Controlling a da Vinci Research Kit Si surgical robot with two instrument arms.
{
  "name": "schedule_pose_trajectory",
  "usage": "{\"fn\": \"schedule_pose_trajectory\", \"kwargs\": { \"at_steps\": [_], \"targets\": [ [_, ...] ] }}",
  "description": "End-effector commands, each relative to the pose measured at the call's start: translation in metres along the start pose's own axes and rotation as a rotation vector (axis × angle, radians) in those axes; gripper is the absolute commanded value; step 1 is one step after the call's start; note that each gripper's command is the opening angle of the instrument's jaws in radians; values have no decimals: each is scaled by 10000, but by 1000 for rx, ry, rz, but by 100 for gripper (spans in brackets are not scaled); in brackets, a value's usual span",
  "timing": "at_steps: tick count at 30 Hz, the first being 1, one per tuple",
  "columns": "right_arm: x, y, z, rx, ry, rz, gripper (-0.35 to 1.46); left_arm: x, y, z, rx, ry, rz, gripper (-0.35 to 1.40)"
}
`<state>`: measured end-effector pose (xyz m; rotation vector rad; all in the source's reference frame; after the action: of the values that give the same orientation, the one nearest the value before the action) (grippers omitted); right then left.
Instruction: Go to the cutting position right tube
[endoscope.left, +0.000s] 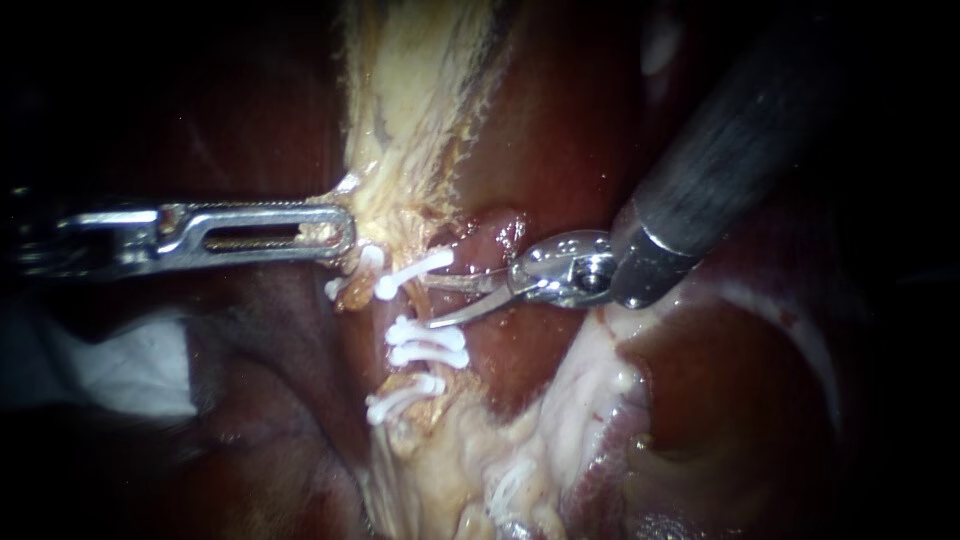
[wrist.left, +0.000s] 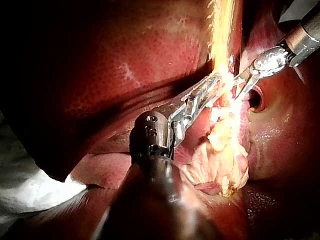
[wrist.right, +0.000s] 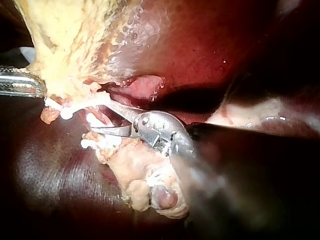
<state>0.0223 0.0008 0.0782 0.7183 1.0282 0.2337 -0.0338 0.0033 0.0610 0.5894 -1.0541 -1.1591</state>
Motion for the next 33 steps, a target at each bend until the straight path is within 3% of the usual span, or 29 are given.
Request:
{"fn": "schedule_pose_trajectory", "kwargs": {
  "at_steps": [1, 8, 22, 33],
  "targets": [
    [0, 0, 1, 2, 7, 0, 32, 0, 0, 0, 0, 0, 0, -35],
    [3, 2, 8, 27, 33, 5, 30, 0, 0, 0, 0, 0, 0, -35],
    [14, -8, 19, 96, 103, 17, 28, -1, 1, 0, 0, 0, 0, -35],
    [23, -10, 30, 129, 131, 18, 28, -1, 4, 2, 0, 0, 1, -35]
  ]
}}
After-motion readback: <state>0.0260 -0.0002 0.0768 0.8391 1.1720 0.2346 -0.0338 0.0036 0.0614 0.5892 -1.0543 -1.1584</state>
